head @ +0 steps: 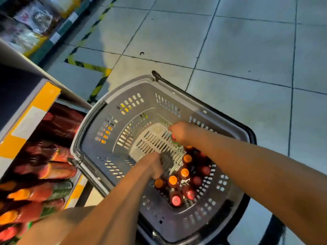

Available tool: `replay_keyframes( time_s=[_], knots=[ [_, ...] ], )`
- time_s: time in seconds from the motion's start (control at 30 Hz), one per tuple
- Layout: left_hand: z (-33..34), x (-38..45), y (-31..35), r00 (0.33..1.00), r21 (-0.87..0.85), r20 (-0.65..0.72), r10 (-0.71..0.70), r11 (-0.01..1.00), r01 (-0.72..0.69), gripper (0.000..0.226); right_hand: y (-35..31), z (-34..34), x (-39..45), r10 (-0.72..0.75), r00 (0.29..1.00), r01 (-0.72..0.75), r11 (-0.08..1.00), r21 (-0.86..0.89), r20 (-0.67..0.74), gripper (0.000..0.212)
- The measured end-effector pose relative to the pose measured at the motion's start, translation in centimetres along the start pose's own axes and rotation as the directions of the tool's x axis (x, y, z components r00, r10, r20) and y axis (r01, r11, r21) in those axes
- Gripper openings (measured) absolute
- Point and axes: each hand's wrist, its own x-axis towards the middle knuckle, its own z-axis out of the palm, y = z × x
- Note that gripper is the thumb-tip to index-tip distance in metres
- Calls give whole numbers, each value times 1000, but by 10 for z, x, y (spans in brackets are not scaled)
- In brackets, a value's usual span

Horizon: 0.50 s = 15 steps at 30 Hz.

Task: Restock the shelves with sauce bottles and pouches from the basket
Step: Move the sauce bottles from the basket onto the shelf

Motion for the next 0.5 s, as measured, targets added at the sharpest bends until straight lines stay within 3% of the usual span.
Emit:
replay_keyframes(
  time_s=[0.13, 0.33, 0.5],
  knots=[
    [18, 8, 0, 997, 85, 74, -12, 996, 5, 18, -3, 12, 15, 94, 995, -93, 995, -47, 40, 12],
    [39, 20, 4, 966, 258, 255, -38, 966, -30, 35, -1, 29, 29, 118, 993, -118, 992, -49, -10, 19],
    [43, 19, -1, 953, 300, 301, 28, 946, -123, 36, 3, 33, 36, 106, 994, -107, 994, -25, -28, 20]
  ],
)
